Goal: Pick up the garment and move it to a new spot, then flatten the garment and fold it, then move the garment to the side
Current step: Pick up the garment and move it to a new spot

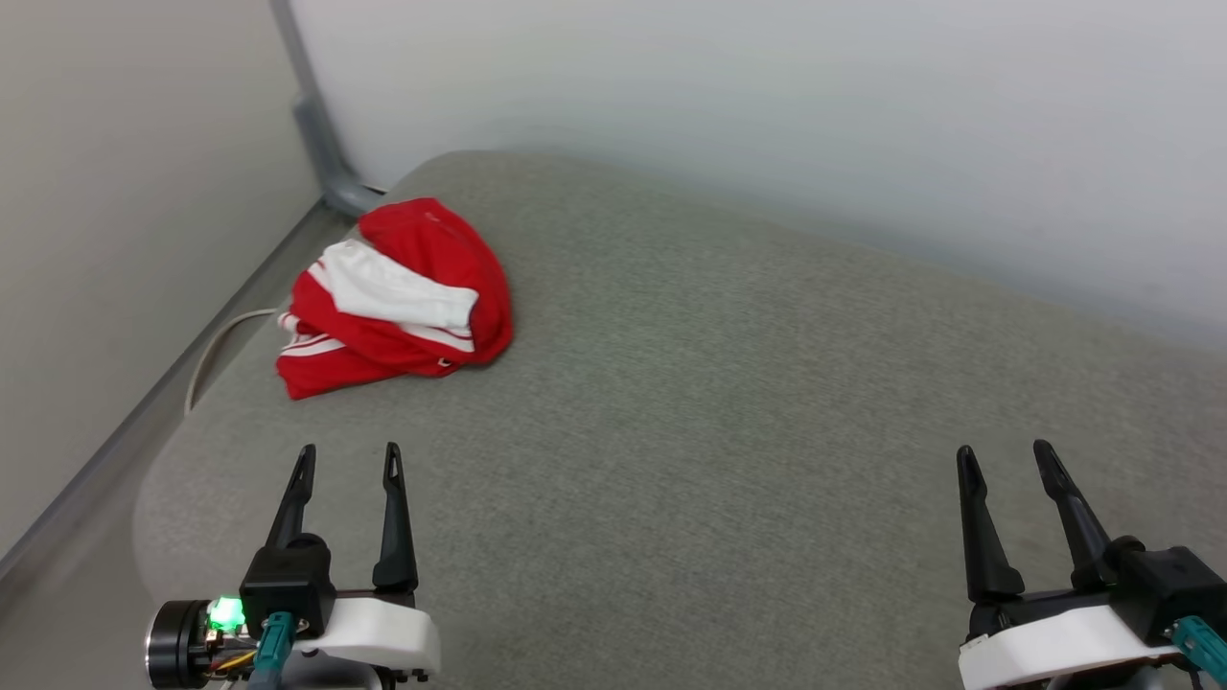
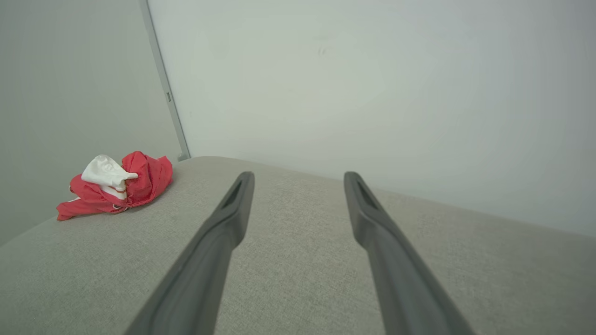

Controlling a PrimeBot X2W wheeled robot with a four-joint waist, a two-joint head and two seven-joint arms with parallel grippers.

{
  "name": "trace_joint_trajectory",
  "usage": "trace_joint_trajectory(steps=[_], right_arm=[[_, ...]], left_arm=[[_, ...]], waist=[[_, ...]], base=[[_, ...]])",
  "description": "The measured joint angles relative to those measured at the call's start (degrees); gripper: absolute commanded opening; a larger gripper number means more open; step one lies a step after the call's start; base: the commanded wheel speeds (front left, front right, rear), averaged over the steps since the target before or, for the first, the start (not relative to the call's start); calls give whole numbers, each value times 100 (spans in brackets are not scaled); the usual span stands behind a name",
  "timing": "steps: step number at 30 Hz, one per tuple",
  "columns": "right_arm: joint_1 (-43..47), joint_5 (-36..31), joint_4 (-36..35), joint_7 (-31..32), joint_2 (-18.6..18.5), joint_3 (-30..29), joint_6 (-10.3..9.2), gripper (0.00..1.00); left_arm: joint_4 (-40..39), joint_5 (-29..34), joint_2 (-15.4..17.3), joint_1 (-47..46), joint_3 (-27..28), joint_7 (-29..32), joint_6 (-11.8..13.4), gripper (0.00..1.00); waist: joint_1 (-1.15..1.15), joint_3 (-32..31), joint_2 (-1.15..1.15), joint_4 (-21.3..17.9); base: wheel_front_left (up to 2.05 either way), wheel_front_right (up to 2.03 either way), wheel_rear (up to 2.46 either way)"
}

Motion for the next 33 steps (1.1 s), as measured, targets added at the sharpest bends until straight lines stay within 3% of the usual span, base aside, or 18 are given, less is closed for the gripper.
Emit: trace_joint_trajectory(steps=[9,18,24,33], right_arm=[[19,-4,-8,0,0,62,0,100],[14,-29,-9,0,0,112,0,100],[-97,-165,-96,0,0,136,0,100],[-574,-638,-511,-1,1,190,0,100]], left_arm=[[-3,-8,-10,60,123,0,-30,100],[23,-221,-40,50,366,0,-55,100],[87,-398,-31,-500,765,0,-335,100],[188,-560,368,-2089,1613,0,-865,100]], waist=[[0,-12,0,525],[0,38,0,528],[0,248,0,396],[0,1000,0,91]], base=[[0,0,0],[0,0,0],[0,0,0],[0,0,0]])
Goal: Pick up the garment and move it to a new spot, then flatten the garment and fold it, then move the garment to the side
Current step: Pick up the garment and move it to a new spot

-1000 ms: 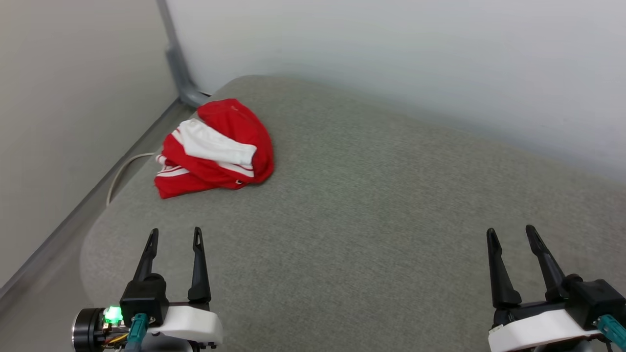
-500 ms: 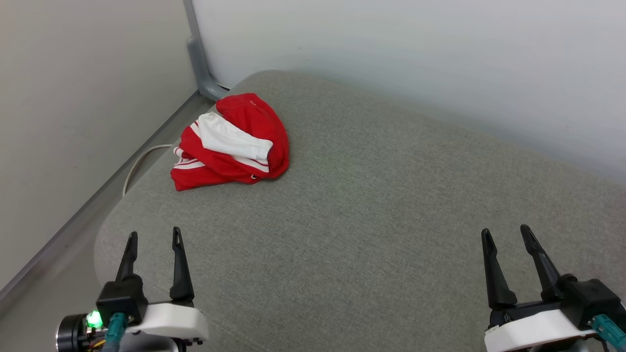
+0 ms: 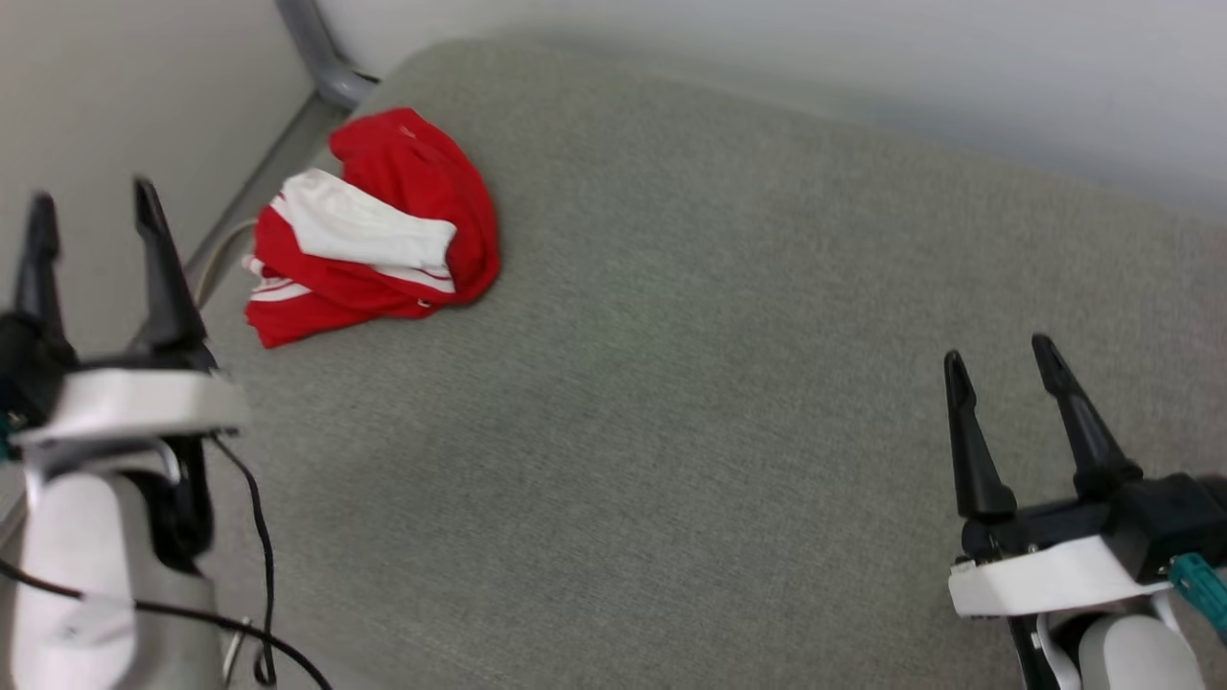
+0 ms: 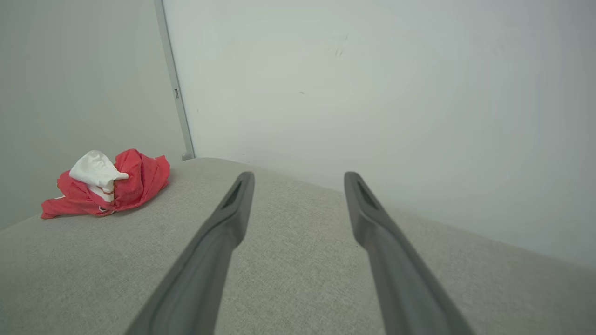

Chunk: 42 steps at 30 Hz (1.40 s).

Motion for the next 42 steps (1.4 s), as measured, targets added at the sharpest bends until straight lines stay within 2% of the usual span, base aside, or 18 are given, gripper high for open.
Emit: trace_joint_trajectory(steps=[8,13,17,20,25,30,37,42], right_arm=[[-443,-338,-393,0,2,64,0,100],[-609,-447,-631,1,2,45,0,100],[-677,-517,-788,1,2,30,0,100],[-730,-568,-889,1,3,34,0,100],[-798,-655,-1000,1,3,60,0,100],[-864,-734,-1060,1,3,55,0,100],[-984,-786,-1137,1,3,65,0,100],[-1059,-803,-1181,1,2,62,0,100]], left_arm=[[636,-146,619,-1407,93,-2,-356,100],[1513,-686,1098,-2122,-258,153,-425,100],[2054,-1553,1593,-2610,-909,1016,-432,100],[2440,-2298,1917,-2819,-1334,2019,-432,100],[2841,-3251,2276,-3045,-1804,3382,-433,100],[3187,-3961,2447,-3122,-2079,4522,-433,100],[3676,-4340,2644,-3177,-2470,5337,-433,100],[3919,-4423,2710,-3317,-2839,5661,-433,100]], waist=[[1,859,0,-312],[1,1276,0,-475],[1,1529,0,-570],[1,1681,0,-624],[1,1877,0,-696],[1,2049,0,-779],[1,2322,0,-914],[0,2482,0,-998]], base=[[0,0,0],[0,0,0],[0,0,0],[0,0,0],[0,0,0],[0,0,0],[0,0,0],[0,0,0]])
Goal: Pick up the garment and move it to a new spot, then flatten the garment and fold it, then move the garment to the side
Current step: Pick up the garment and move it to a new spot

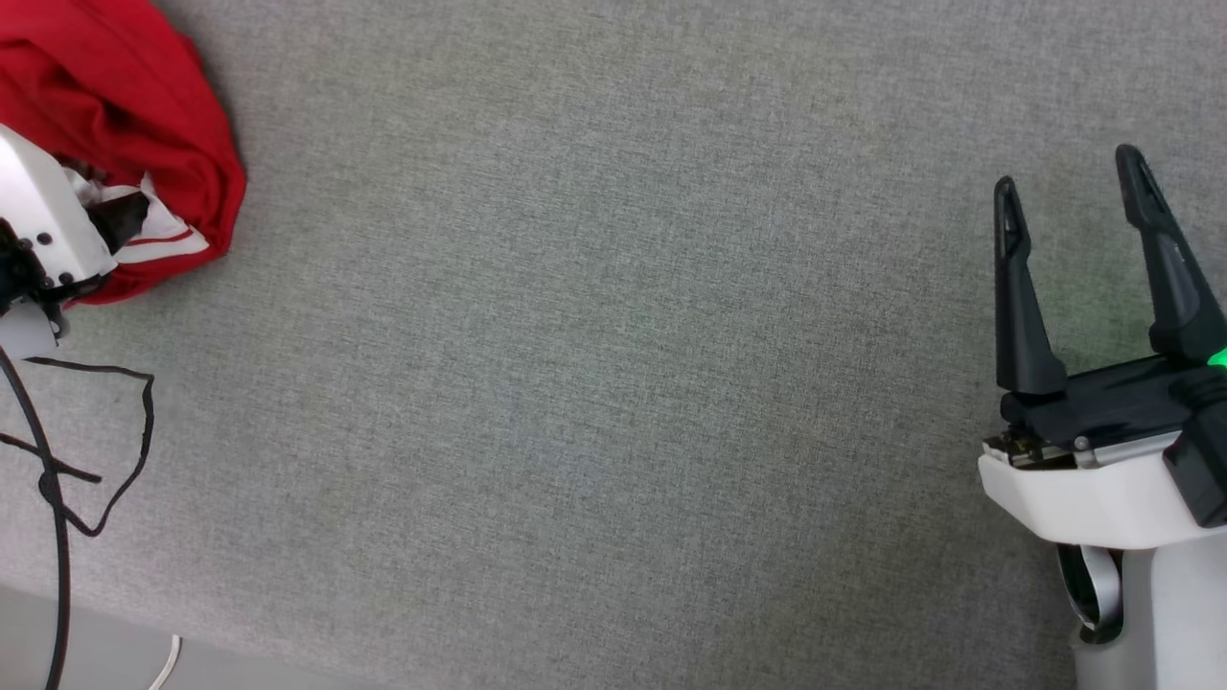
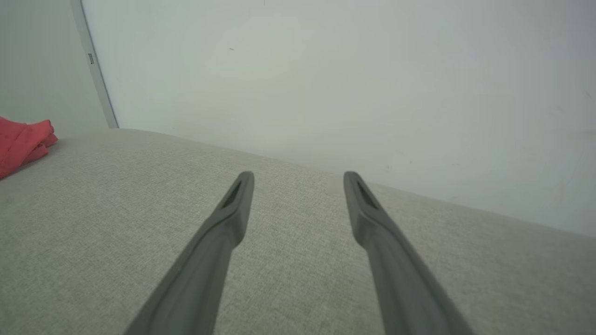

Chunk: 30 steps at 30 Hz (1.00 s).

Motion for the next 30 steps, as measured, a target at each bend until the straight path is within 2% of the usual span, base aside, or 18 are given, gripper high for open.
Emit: trace_joint_trajectory(steps=[5,6,7,15,20,30], right_arm=[[-14,3,-3,0,0,15,0,100],[-21,12,-2,0,1,15,0,100],[-21,23,3,0,0,14,0,100],[2,282,100,0,0,22,0,100],[137,456,191,0,0,4,0,100],[385,732,268,0,0,-118,0,100]], left_arm=[[130,-119,16,-86,-263,-40,2,100],[135,-113,42,-90,-346,-86,2,37],[133,-107,60,-88,-446,-171,2,0],[-45,-202,296,-88,-992,-876,1,0],[-521,-213,630,-277,-1445,-1290,1,0],[-1493,-58,891,-857,-2453,-1889,1,0]], waist=[[-1,27,0,-43],[0,9,0,-48],[0,-20,0,-50],[0,-442,0,-25],[0,-830,0,-14],[0,-1494,0,-88]], base=[[0,0,0],[0,0,0],[0,0,0],[0,0,0],[0,0,0],[0,0,0]])
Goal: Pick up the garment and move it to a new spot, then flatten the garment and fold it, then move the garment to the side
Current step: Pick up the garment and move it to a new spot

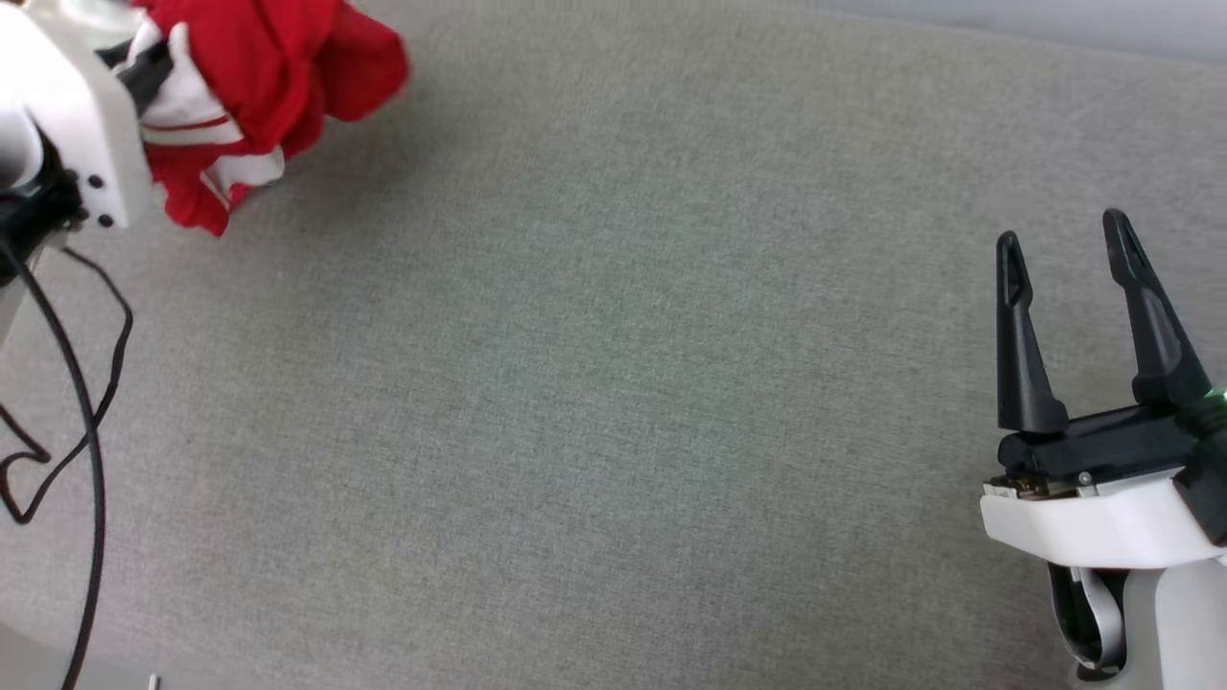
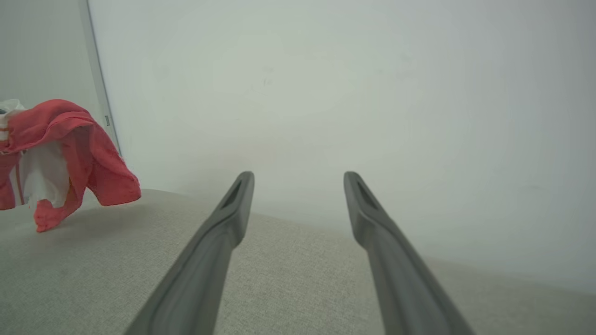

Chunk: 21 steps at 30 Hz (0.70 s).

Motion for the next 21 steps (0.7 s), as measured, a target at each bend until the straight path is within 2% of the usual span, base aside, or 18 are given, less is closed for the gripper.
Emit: trace_joint_trajectory(steps=[5,12,21], right_arm=[[93,108,21,0,-1,-56,0,100],[118,263,-2,0,-3,-103,0,100],[83,416,-12,0,-3,-165,0,100]], left_arm=[[-391,114,-108,-279,-404,-149,-1,0],[-938,366,-519,-587,-949,-208,-1,0],[-1350,659,-1371,-763,-1874,-244,-1,0]], waist=[[0,-216,0,-203],[0,-340,0,-649],[0,-264,0,-1274]], base=[[0,0,0],[0,0,0],[0,0,0]])
